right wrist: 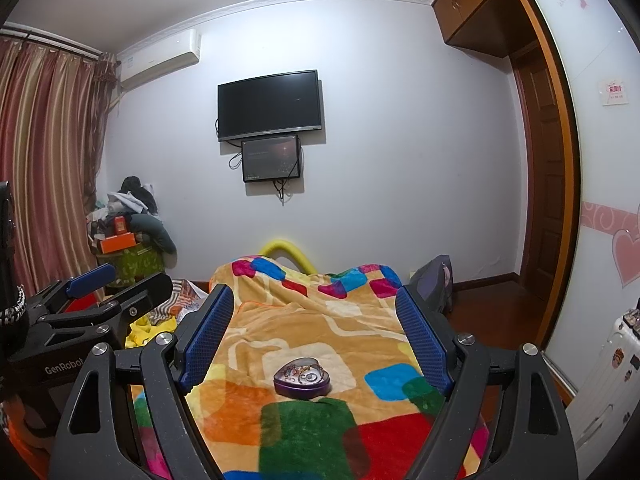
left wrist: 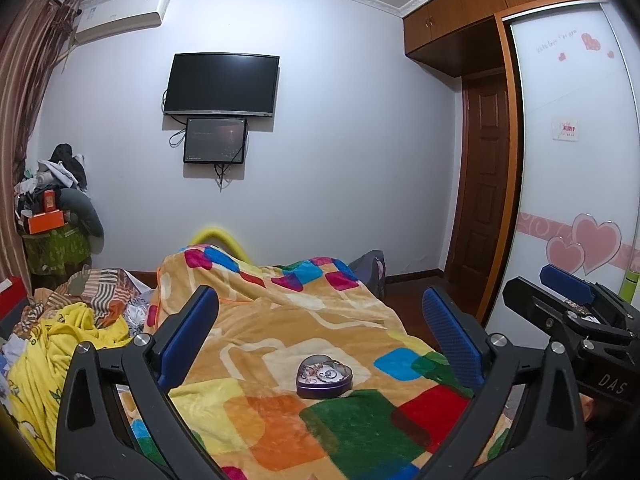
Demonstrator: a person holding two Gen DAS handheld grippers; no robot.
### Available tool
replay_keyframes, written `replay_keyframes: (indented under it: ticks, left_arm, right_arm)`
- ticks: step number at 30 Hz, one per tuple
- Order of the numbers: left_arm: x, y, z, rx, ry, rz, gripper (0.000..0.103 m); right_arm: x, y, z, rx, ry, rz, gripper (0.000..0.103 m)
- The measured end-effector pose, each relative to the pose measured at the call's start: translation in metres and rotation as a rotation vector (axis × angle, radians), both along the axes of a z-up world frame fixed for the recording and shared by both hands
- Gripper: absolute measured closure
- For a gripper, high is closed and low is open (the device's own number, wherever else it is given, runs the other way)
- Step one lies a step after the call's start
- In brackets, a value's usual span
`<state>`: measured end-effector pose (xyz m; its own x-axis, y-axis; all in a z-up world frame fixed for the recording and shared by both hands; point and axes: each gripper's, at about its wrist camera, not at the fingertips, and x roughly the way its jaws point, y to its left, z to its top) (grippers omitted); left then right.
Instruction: Organize jewelry
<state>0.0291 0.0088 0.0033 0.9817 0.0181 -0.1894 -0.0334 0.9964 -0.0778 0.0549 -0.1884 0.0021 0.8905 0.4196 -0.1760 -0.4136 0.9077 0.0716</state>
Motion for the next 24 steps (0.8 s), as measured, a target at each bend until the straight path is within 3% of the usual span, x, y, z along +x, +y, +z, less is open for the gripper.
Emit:
replay_keyframes:
  ticks: [24]
  left_arm:
    - [0.0059,0.0020,-0.0057,-0.007,0.006,0.002,0.000]
  right_arm:
    - [0.0048,-0.0011,-0.0004,0.011,0.005,-0.005,0.022]
